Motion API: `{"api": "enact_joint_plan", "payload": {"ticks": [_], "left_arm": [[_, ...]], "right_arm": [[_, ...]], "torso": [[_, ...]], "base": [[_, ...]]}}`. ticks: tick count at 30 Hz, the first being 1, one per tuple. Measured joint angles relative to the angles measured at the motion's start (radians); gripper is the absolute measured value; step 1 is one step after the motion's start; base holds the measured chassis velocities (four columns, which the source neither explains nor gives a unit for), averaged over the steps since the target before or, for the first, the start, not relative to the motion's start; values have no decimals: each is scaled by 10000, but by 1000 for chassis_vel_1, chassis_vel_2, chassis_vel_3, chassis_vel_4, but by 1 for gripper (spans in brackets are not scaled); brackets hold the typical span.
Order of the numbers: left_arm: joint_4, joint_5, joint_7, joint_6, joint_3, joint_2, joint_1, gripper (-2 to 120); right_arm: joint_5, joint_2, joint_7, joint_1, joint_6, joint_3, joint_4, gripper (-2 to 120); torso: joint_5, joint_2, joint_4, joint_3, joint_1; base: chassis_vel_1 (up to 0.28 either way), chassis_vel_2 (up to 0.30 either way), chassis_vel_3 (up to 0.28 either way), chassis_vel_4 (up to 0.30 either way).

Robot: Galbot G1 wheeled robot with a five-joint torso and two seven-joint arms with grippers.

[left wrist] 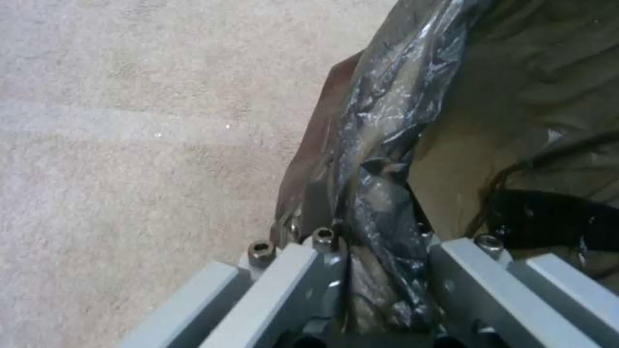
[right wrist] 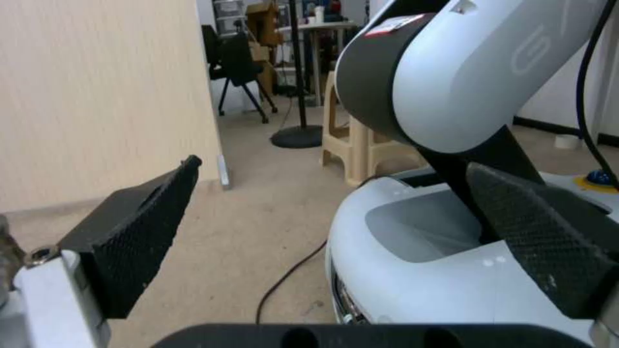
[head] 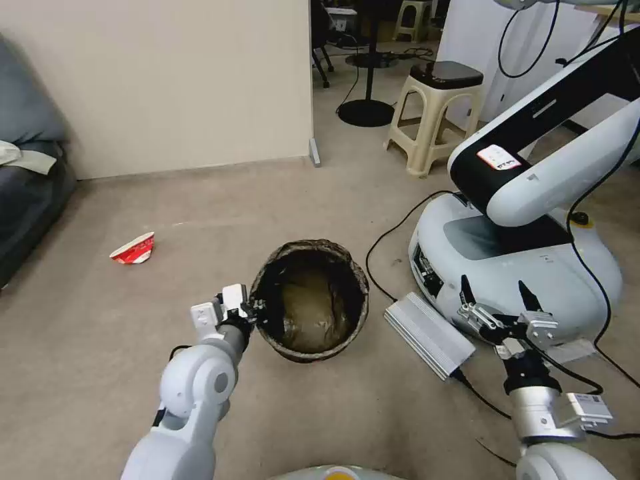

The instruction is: Pick up the trash can from the floor.

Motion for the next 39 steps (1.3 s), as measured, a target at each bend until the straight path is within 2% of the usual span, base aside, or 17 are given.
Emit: {"api": "enact_joint_plan", "payload": {"ticks": [4,12,39], "left_arm": [[-424,-86,0,0,-140,21,201,1],[-687,-124,5,-1,-172,-18,369,1],[-775,-87,52,0,-161,-50,444,1]], "right_arm": [[0,-20,-6,37,0,-3,-51,100],[25,-69,-7,86,0,0,-118,100],[36,-62,-7,64,7,10,-140,100]], "torso": [[1,0,0,0,0],[1,1,0,0,0],[1,1,-1,0,0]], "base": [[0,0,0,0],[0,0,0,0],[0,0,0,0]]}}
